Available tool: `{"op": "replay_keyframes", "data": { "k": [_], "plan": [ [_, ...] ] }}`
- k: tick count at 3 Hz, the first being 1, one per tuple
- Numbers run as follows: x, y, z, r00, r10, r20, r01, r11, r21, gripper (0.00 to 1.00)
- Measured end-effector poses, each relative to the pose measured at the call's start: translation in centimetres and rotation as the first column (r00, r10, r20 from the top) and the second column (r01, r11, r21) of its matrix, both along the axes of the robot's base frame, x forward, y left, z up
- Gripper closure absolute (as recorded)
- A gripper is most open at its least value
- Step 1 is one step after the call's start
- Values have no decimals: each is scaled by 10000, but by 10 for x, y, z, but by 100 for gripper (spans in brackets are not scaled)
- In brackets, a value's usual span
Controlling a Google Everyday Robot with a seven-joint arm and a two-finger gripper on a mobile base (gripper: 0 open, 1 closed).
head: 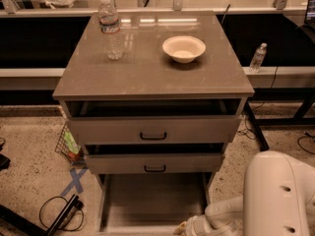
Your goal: Open bottom drawer
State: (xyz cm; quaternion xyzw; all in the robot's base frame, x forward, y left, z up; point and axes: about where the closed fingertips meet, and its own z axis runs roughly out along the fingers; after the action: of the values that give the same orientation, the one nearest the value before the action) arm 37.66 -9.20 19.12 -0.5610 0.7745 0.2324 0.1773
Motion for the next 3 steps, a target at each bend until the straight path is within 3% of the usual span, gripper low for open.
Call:
{"op": "replay_keyframes", "data": {
  "k": [2,3],
  "plan": [
    [-2,2,-1,10000,28,-37,-28,10000,27,5],
    [-5,12,32,10000,-4,29,6,9979,-651,0]
  ]
}}
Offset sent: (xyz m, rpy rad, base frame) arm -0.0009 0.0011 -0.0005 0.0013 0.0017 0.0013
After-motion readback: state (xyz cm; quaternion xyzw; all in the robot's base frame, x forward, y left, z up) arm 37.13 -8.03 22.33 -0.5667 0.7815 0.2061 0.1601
